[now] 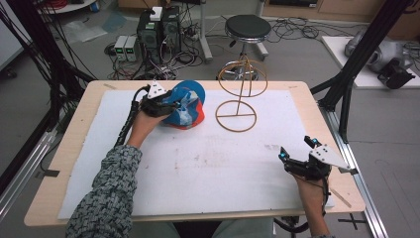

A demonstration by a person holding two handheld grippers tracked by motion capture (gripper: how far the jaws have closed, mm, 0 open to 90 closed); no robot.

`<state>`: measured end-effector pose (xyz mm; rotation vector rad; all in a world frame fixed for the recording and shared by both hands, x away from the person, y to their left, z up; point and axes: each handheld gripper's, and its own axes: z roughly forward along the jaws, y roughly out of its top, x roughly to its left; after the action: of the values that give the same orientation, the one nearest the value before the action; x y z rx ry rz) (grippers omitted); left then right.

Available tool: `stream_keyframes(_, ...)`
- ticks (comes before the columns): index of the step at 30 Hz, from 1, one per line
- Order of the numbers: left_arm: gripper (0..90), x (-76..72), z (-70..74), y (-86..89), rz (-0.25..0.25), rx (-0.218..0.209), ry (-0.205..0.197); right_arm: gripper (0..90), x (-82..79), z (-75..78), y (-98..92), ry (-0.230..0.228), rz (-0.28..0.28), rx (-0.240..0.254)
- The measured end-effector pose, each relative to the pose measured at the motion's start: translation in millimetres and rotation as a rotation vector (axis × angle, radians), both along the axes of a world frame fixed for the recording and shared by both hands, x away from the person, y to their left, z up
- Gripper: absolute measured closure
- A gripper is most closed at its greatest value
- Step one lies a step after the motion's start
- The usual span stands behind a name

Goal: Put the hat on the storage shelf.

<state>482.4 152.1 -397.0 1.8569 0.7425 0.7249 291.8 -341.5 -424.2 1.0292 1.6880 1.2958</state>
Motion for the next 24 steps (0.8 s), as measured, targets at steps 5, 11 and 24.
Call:
stream_keyframes(5, 62.4, 1.6, -2.0, 0.9, -0.009, 0.002, 0.012, 5.4, 0.2, 0.0, 0.4, 0.0, 0.003, -0.001)
stream_keyframes(11, 85.1, 2.3, -2.5, 2.9, -0.034, -0.011, 0.045, 5.4, 0.4, -0.1, 0.4, -0.002, 0.004, -0.003)
stream_keyframes(24, 88.9, 6.2, 33.4, -5.5, -0.036, -0.085, 0.054, 5.4, 0.9, -0.2, 1.2, 0.006, 0.004, 0.0)
